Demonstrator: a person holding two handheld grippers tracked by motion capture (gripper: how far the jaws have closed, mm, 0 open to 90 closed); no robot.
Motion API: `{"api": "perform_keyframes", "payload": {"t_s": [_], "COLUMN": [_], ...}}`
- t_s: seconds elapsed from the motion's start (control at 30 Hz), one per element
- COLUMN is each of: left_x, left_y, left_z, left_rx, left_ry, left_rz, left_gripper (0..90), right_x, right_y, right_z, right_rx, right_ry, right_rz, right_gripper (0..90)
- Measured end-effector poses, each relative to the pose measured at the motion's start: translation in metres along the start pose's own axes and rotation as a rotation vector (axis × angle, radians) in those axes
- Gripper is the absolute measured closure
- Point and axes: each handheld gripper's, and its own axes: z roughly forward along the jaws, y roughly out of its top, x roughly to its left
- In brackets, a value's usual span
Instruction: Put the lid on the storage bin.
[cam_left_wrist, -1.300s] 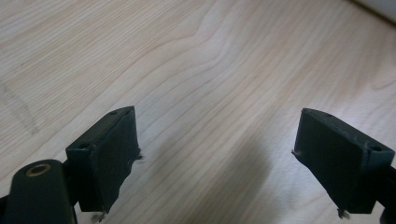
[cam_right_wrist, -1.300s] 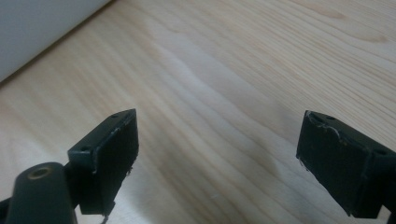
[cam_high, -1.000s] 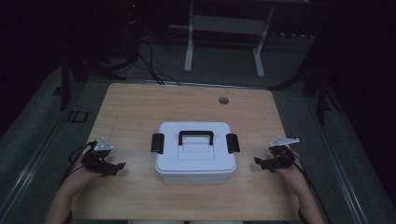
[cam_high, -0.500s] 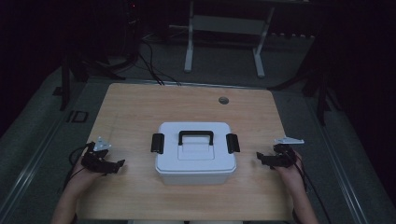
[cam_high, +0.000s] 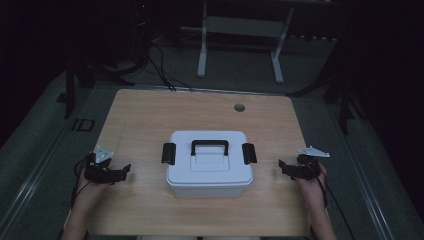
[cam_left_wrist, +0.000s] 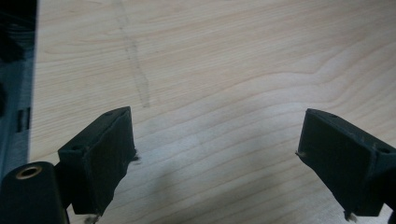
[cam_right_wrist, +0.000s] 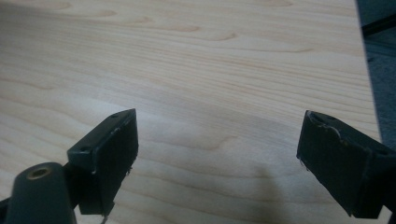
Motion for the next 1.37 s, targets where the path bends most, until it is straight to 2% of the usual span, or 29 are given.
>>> {"api": "perform_keyframes", "payload": {"t_s": [0.1,0.2,0.3,0.33,0.4,0.43,0.5,0.53,0.57,0.73,0.8,0.83,0.9,0.97,1.1,1.13,1.37], "left_x": [-0.002,-0.004,-0.005,-0.005,-0.004,-0.003,-0.001,0.0,0.0,0.001,0.002,0.003,0.003,0.003,0.0,0.0,-0.004], "left_y": [-0.001,-0.003,-0.005,-0.006,-0.006,-0.007,-0.009,-0.01,-0.01,-0.014,-0.015,-0.016,-0.019,-0.019,-0.019,-0.019,-0.02], "left_z": [-0.001,-0.004,-0.006,-0.008,-0.009,-0.011,-0.013,-0.015,-0.015,-0.018,-0.02,-0.02,-0.022,-0.023,-0.021,-0.021,-0.02], "left_rx": [-0.008,-0.055,-0.084,-0.109,-0.122,-0.138,-0.163,-0.179,-0.179,-0.235,-0.252,-0.257,-0.282,-0.284,-0.289,-0.288,-0.283], "left_ry": [0.024,0.065,0.086,0.106,0.11,0.121,0.128,0.148,0.148,0.22,0.237,0.245,0.267,0.271,0.293,0.284,0.291], "left_rz": [-0.001,-0.018,-0.028,-0.046,-0.054,-0.064,-0.084,-0.103,-0.103,-0.144,-0.164,-0.172,-0.188,-0.19,-0.187,-0.181,-0.165], "left_gripper": [9.8,9.6,9.6,9.6,9.6,9.5,9.5,9.5,9.5,9.5,9.5,9.5,9.5,9.5,9.5,9.5,9.5], "right_x": [0.001,0.002,0.004,0.005,0.006,0.007,0.007,0.007,0.007,0.009,0.01,0.01,0.009,0.008,0.009,0.009,0.007], "right_y": [-0.001,-0.002,-0.003,-0.003,-0.004,-0.005,-0.007,-0.007,-0.007,-0.009,-0.011,-0.012,-0.014,-0.015,-0.016,-0.015,-0.015], "right_z": [-0.001,-0.002,-0.004,-0.005,-0.005,-0.007,-0.008,-0.008,-0.008,-0.009,-0.009,-0.009,-0.01,-0.011,-0.011,-0.011,-0.012], "right_rx": [-0.022,-0.047,-0.081,-0.092,-0.104,-0.124,-0.133,-0.136,-0.136,-0.155,-0.153,-0.156,-0.184,-0.192,-0.202,-0.205,-0.204], "right_ry": [-0.024,-0.046,-0.086,-0.099,-0.11,-0.133,-0.136,-0.136,-0.136,-0.157,-0.163,-0.187,-0.202,-0.205,-0.227,-0.229,-0.215], "right_rz": [0.007,0.009,0.02,0.019,0.021,0.024,0.028,0.026,0.026,0.022,0.022,0.033,0.045,0.059,0.041,0.041,0.062], "right_gripper": [12.2,12.2,12.2,12.2,12.2,12.2,12.2,12.2,12.2,12.2,12.2,12.2,12.3,12.2,12.2,12.2,12.2]}}
